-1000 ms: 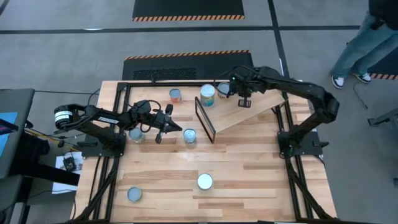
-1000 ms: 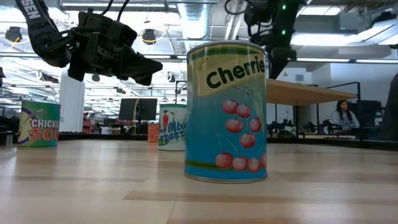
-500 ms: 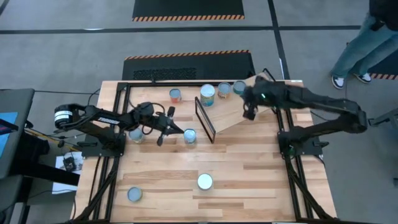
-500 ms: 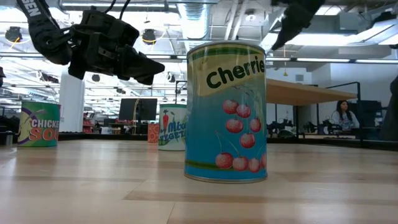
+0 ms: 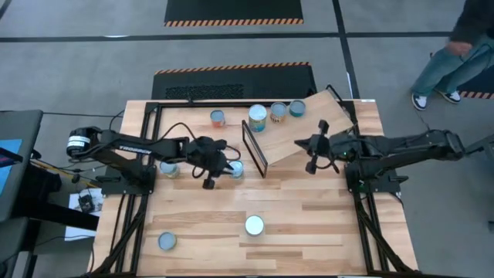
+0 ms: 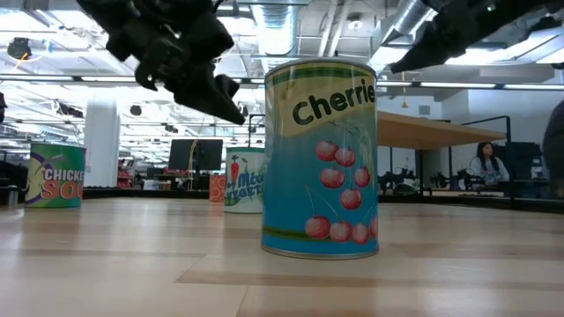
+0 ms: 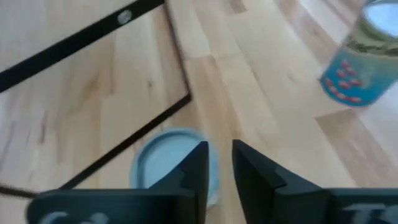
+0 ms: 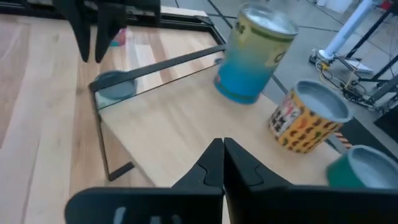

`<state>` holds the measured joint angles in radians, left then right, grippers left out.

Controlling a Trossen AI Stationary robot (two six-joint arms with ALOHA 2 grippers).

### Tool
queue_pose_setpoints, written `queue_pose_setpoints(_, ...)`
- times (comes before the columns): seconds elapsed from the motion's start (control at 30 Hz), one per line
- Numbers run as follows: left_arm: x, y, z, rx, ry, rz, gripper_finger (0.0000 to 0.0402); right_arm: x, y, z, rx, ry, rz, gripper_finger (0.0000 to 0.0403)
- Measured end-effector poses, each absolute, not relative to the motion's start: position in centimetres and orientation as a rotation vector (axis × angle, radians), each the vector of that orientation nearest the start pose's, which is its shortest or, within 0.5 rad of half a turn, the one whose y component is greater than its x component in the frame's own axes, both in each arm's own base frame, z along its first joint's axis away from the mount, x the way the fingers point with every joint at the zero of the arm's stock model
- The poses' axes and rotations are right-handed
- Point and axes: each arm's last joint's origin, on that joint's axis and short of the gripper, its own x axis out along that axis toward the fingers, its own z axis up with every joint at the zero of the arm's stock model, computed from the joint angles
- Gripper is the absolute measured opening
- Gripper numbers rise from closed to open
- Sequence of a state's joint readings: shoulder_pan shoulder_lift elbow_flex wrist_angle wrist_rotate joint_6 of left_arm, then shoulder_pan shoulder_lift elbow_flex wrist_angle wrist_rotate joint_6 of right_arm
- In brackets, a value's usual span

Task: Pick and place cans onto a shelf
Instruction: Put the can of mixed vegetables on the shelf

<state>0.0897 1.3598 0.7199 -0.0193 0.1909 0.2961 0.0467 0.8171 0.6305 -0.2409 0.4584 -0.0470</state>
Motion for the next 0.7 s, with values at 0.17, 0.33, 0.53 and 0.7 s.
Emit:
queue_pose_setpoints(0.17, 27.5, 1.2, 20.4, 0.244, 0.703, -0.113, 0.0099, 17.8, 0.1, 26.5, -0.157, 0.422, -0.367, 0.0012)
queue_pose_setpoints(0.33, 28.0, 0.8, 19.4, 0.236, 0.755, -0.099, 0.0114, 18.0, 0.6, 26.5, -0.168, 0.413, -0.337, 0.001)
queue_pose_setpoints(0.53, 29.0, 0.5, 17.9, 0.312, 0.835, -0.094, 0.0114, 18.0, 1.1, 26.5, -0.178, 0.414, -0.312, 0.0016)
queue_pose_setpoints(0.7, 30.0, 0.5, 17.9, 0.348, 0.847, -0.107, 0.0091, 18.0, 1.4, 26.5, -0.182, 0.409, -0.293, 0.0012)
